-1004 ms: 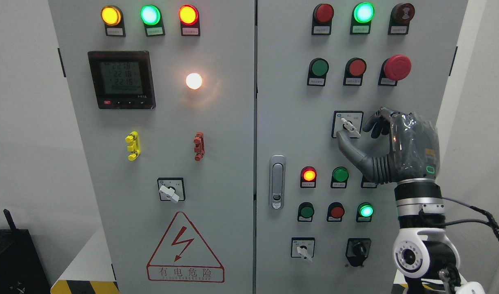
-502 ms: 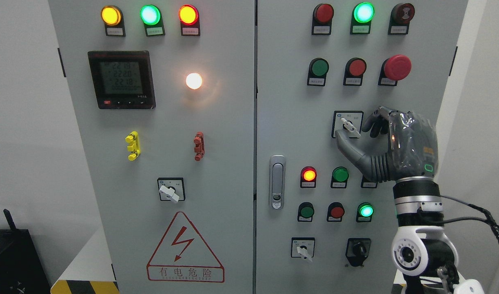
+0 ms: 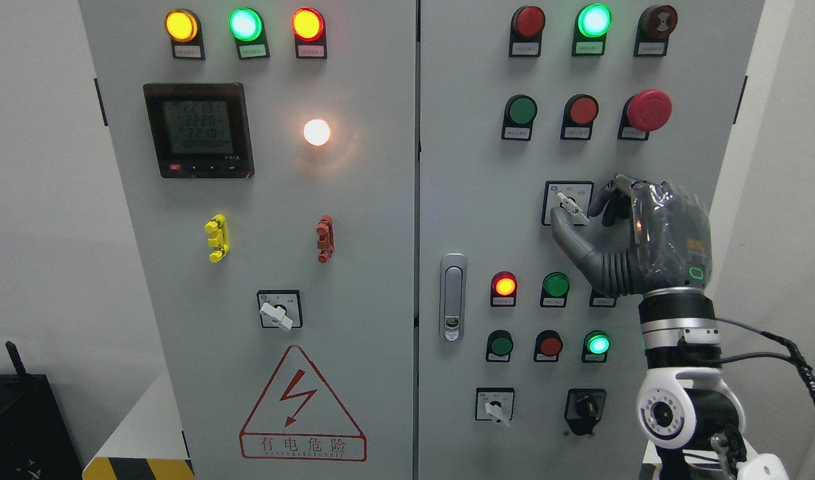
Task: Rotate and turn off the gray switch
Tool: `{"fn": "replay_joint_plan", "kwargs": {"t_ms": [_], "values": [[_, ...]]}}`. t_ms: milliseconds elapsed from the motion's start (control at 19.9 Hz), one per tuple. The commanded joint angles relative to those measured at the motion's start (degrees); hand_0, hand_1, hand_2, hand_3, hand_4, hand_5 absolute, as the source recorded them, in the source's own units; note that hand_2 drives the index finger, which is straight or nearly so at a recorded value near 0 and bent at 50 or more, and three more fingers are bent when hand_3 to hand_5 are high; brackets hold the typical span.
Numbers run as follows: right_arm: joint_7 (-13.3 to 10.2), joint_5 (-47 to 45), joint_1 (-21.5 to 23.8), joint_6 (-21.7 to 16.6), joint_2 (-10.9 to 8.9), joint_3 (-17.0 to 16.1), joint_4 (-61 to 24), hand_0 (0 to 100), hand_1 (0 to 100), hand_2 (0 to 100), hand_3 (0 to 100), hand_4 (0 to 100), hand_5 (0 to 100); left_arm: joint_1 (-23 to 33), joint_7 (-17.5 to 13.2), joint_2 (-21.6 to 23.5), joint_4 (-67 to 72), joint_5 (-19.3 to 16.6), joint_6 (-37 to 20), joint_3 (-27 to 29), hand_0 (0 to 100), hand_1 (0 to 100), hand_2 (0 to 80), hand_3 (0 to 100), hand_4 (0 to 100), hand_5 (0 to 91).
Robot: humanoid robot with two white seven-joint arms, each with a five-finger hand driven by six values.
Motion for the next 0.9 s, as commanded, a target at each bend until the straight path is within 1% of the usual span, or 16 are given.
{"fn": "replay_joint_plan", "kwargs": {"t_ms": [0, 502, 853], "values": [[0.8, 0.1, -0.2, 0.0, 0.00, 0.2, 0.2, 25, 38, 66, 83, 79, 93, 0.0, 0.0, 0.0, 0.0, 0.0, 0.0, 1.8, 12, 39, 0.0, 0, 0, 0.0], [0.9, 0.0, -0.3, 0.4, 0.00, 0.2, 0.2, 25, 38, 67, 84, 80, 93, 0.0, 0.0, 0.0, 0.0, 0.0, 0.0, 1.8, 12, 39, 0.0, 0, 0, 0.0], [0.9, -0.1, -0.5, 0.4, 0.00, 0.3, 0.2, 27, 37, 68, 86, 80, 93, 0.0, 0.0, 0.0, 0.0, 0.0, 0.0, 1.8, 12, 39, 0.0, 0, 0, 0.0]]}}
